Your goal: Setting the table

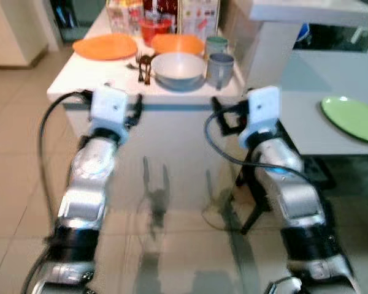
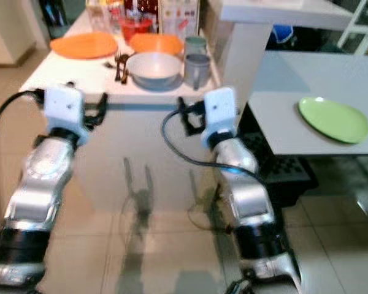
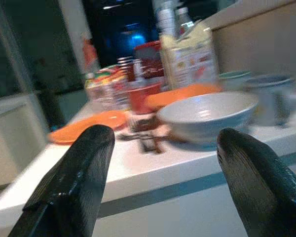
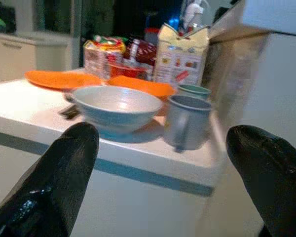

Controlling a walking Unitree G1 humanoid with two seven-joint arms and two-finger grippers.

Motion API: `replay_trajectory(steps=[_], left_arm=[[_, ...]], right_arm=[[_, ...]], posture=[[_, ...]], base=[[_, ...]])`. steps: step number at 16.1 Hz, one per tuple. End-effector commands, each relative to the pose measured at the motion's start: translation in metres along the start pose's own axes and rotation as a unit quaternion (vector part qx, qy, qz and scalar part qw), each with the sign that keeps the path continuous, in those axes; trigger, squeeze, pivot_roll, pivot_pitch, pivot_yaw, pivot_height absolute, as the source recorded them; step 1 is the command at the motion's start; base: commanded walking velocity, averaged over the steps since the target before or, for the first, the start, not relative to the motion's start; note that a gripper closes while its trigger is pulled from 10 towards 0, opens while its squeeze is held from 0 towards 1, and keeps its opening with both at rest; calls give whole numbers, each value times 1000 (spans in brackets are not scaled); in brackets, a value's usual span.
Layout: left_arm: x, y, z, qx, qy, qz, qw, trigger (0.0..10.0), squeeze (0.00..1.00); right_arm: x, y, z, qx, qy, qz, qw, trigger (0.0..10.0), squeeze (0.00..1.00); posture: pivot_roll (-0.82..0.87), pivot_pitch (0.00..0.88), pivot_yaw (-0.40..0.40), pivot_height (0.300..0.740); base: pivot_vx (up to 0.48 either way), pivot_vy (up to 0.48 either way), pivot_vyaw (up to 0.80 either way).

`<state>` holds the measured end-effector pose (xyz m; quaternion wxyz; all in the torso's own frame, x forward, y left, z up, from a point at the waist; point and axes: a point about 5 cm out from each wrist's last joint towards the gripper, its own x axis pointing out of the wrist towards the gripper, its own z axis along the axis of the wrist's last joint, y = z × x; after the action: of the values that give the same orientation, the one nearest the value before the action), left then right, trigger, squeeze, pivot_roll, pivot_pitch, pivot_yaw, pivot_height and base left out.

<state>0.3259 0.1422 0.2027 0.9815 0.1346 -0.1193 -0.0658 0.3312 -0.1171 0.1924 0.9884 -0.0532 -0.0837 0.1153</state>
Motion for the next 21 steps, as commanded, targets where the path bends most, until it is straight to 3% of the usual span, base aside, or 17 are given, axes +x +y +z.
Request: replay_trajectory(steps=[1,5,10,15,16,17,19,21], left_arm=[[-1,7,2,6,-4,8,1000,10000,0],[0,5,-3,1,1,4,1000,10000,0],[-2,-3,1,14,-5,-27,1000,10000,0],[-1,-1,-1,11,0,-26,1000,10000,0],[-4,-6,-2,2,1,-48,999,10000,0],[-4,-7,-1,8,1,-58,998,10000,0],[-8,-14,-1,0,-5,-95,996,10000,0],[-11,-20,3,-8,-12,-136,991,10000,0]], right_arm=[[3,5,4,-1,-7,8,1000,10000,0],[-1,9,5,-30,-8,45,998,10000,0],[1,-1,6,-35,-14,41,998,10000,0],[8,-11,11,-63,4,94,994,10000,0],[9,-10,19,-65,-5,143,988,10000,910],[10,-9,22,-65,-4,165,984,10000,1000],[10,-7,26,-95,16,221,970,10000,1000],[8,-17,29,-133,54,266,953,10000,1000]], posture=[[29,0,-47,740],[-18,0,-30,740],[24,0,-38,740],[14,0,-68,740],[10,0,-70,740],[5,0,-71,740],[-2,0,-61,740],[14,0,-69,740]], base=[[439,0,0],[437,0,0],[412,0,0],[382,0,0],[0,0,0],[0,0,0],[0,0,0],[0,0,0]])
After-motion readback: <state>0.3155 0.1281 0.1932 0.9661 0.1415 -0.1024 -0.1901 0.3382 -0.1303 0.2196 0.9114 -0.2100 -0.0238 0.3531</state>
